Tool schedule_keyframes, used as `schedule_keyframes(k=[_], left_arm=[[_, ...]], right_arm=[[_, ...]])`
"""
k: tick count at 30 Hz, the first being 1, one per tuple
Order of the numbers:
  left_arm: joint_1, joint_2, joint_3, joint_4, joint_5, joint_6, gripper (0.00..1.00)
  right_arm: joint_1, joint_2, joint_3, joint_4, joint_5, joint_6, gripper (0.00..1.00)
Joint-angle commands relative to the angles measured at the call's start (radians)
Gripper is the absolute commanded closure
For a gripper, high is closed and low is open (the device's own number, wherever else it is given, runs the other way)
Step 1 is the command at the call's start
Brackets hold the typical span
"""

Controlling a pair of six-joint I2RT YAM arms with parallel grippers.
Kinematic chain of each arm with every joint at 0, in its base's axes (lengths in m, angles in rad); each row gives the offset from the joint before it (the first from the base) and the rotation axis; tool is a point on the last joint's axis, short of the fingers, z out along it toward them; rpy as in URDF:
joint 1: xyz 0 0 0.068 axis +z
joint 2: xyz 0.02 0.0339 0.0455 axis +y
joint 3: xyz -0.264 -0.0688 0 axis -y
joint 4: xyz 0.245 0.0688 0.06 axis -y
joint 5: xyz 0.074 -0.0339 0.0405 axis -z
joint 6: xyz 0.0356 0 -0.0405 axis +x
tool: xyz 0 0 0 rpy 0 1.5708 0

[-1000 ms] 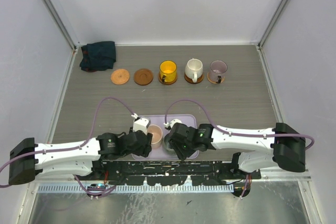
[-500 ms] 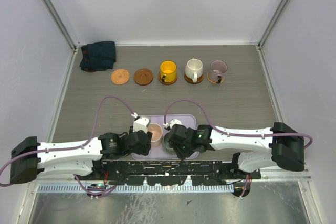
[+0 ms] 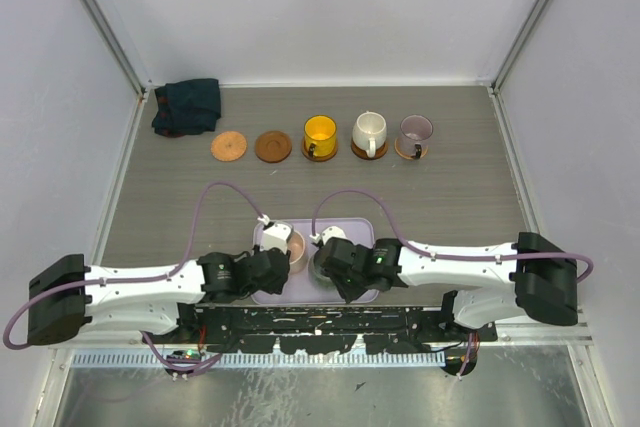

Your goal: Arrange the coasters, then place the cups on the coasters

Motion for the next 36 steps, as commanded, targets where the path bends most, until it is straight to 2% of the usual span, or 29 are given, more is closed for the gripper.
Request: schedule_keyframes(k=[1, 6, 10, 28, 36], left_arm=[[-0.003, 0.026, 0.039, 0.058, -0.011, 0.018, 0.76], [-0.003, 0.022, 0.055, 0.068, -0.028, 0.031, 0.8], [-0.002, 0.002, 0.069, 0.061, -0.047, 0.037, 0.81], [-0.009, -0.099, 0.133, -0.021, -0.221, 0.071, 0.82], [-0.011, -0.127, 0.144, -0.055, -0.294, 0.068, 0.83]], right_arm=[[0.005, 0.015, 0.022, 0.015, 0.042, 0.022, 0.81], [0.009, 0.01, 0.026, 0.013, 0.069, 0.03, 0.99], [0.014, -0.004, 0.031, 0.003, 0.102, 0.041, 0.99], [0.07, 0.02, 0.154, -0.082, 0.454, 0.141, 0.99], [0.072, 0.017, 0.153, -0.041, 0.518, 0.181, 0.99]])
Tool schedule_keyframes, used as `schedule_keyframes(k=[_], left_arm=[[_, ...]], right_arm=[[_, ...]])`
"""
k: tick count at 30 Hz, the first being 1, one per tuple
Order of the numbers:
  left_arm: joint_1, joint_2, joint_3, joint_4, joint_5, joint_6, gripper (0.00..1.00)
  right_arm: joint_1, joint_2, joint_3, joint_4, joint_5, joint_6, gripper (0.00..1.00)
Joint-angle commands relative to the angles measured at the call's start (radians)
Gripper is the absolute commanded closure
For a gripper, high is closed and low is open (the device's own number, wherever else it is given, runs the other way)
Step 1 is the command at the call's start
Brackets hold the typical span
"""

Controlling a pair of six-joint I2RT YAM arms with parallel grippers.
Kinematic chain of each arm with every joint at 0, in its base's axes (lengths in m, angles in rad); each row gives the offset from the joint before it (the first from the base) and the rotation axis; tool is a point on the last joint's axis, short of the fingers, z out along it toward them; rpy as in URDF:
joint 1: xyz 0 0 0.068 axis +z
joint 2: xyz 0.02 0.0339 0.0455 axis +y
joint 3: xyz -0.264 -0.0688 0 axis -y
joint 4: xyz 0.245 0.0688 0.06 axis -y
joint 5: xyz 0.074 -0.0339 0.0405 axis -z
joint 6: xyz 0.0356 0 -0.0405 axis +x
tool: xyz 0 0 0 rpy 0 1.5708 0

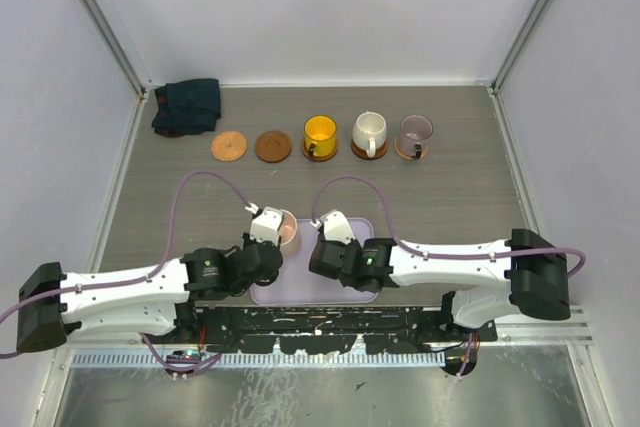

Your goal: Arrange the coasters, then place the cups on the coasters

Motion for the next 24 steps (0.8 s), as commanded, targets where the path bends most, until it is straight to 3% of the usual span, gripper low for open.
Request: schedule_keyframes(k=[1, 8, 13, 18, 24], left_arm=[[-0.005, -0.034, 0.064, 0.029, -0.107, -0.001, 0.83], [-0.005, -0.056, 0.069, -0.011, -0.158, -0.025, 0.82], [0.016, -0.076, 0.092, -0.049, -0.207, -0.022, 0.8], [0.147, -0.075, 0.111, -0.04, -0.138, 0.026, 0.79], [0.341, -0.073, 0.147, -0.02, -0.069, 0.144, 0.78]], right_arm=[[0.007, -0.048, 0.033, 0.078, 0.123, 0.056, 0.99], [0.007, -0.144, 0.011, 0.13, 0.201, 0.042, 0.99], [0.007, -0.089, 0.081, 0.162, 0.257, -0.021, 0.99], [-0.009, 0.005, 0.185, 0.217, 0.297, -0.131, 0.99], [-0.102, 0.097, 0.301, 0.329, 0.22, -0.262, 0.99]])
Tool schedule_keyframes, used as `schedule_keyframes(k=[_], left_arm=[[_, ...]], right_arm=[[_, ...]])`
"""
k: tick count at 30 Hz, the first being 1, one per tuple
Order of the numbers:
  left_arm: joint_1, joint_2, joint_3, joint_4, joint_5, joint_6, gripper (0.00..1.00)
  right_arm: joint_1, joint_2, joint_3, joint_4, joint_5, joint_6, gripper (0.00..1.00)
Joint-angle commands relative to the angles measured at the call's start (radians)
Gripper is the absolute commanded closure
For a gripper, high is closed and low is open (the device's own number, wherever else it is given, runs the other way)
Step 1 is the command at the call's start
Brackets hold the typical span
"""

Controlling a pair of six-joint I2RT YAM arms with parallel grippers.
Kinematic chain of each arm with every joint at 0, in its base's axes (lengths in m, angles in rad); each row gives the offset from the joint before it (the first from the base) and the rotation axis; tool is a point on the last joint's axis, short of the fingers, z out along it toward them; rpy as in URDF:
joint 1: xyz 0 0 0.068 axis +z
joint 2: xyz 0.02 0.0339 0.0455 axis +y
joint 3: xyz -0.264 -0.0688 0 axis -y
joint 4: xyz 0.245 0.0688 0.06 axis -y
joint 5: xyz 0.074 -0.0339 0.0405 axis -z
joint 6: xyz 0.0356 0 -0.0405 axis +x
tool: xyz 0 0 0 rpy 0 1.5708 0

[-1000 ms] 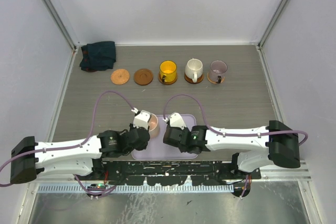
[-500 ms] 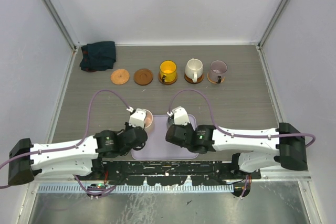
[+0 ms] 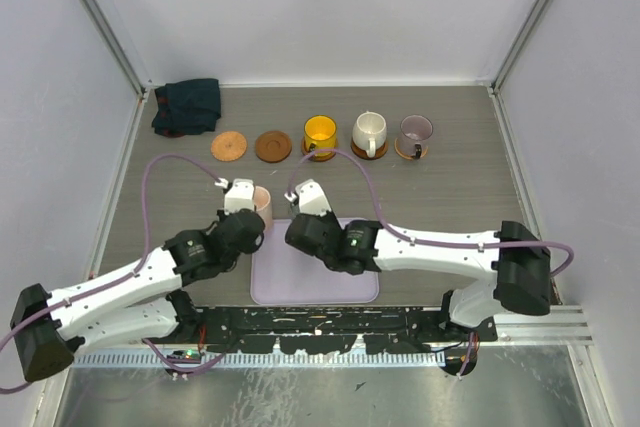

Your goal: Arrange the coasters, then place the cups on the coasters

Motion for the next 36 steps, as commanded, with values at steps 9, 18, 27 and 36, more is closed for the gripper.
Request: schedule_keyframes(k=[9, 18, 27, 36], left_arm=[[0.437, 0.054, 0.122, 0.172, 0.176, 0.216, 0.78], [0.466, 0.069, 0.09, 0.209, 0.216, 0.216, 0.78], [0.466, -0.047, 0.084, 0.312, 0.25, 0.246, 0.79], [0.464, -0.214, -0.074, 0.414, 0.439, 0.147, 0.82]], right_arm=[[-0.241, 0.178, 0.295, 0.293, -0.128, -0.203, 0.99], [-0.32, 0.187, 0.288, 0.349, -0.194, -0.223, 0.99], [-0.335, 0.29, 0.409, 0.312, -0.205, -0.266, 0.99], [-0.359, 0.359, 0.529, 0.299, -0.206, -0.317, 0.99]])
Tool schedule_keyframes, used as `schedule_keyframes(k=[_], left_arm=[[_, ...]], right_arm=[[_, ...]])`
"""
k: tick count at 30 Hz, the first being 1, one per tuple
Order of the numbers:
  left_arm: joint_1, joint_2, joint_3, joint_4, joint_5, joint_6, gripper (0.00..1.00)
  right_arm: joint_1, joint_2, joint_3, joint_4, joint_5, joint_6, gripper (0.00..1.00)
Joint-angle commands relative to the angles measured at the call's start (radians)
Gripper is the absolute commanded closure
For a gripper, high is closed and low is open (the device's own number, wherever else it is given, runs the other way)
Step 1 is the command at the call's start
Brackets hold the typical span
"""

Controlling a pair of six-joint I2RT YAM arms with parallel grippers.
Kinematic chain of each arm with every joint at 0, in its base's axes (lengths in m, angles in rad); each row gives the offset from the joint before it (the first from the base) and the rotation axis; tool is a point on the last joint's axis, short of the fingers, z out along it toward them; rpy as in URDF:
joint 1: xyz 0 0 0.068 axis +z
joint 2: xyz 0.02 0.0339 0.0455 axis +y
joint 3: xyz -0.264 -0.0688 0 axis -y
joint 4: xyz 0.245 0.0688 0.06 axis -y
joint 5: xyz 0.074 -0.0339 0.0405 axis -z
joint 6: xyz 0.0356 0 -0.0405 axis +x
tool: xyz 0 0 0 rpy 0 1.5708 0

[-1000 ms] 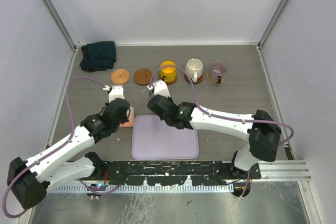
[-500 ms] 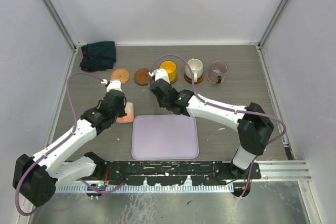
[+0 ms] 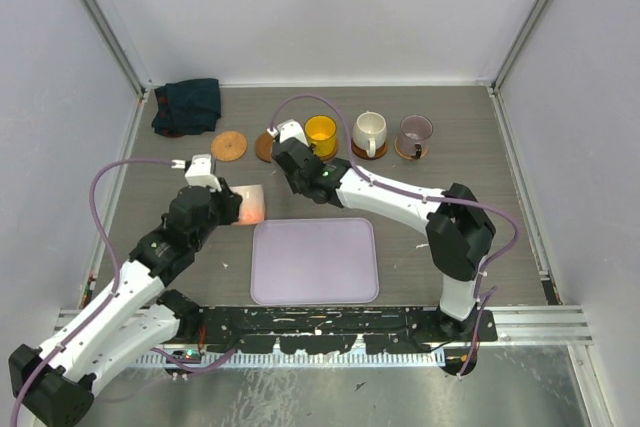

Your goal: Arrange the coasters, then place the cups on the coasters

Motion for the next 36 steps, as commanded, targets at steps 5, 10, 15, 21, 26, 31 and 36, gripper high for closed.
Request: schedule_keyframes(k=[5, 10, 15, 21, 26, 31, 36], left_arm=[[-0.023, -0.107, -0.155, 0.224, 0.167, -0.08, 0.83], [-0.067, -0.131, -0.236, 0.346, 0.188, -0.067, 0.84], [-0.124, -0.094, -0.263, 0.438, 0.192, -0.055, 0.85], [-0.222, -0.08, -0.294, 0.405, 0.173, -0.086, 0.83], [-0.34, -0.192, -0.329, 0.235, 0.125, -0.129, 0.76], [-0.401, -0.353, -0.354, 0.027, 0.081, -0.175, 0.71], [-0.402, -0.473, -0.369, -0.119, 0.067, -0.228, 0.59]], right_arm=[[-0.04, 0.038, 0.216, 0.097, 0.018, -0.069, 0.99], [-0.071, 0.09, 0.292, 0.079, 0.0, -0.092, 0.99], [-0.098, 0.134, 0.351, 0.057, -0.025, -0.099, 0.99], [-0.107, 0.189, 0.404, 0.039, -0.042, -0.106, 0.99], [-0.112, 0.252, 0.479, 0.009, -0.068, -0.115, 0.99], [-0.125, 0.333, 0.602, -0.044, -0.105, -0.119, 0.99], [-0.143, 0.41, 0.69, -0.083, -0.126, -0.118, 0.99]])
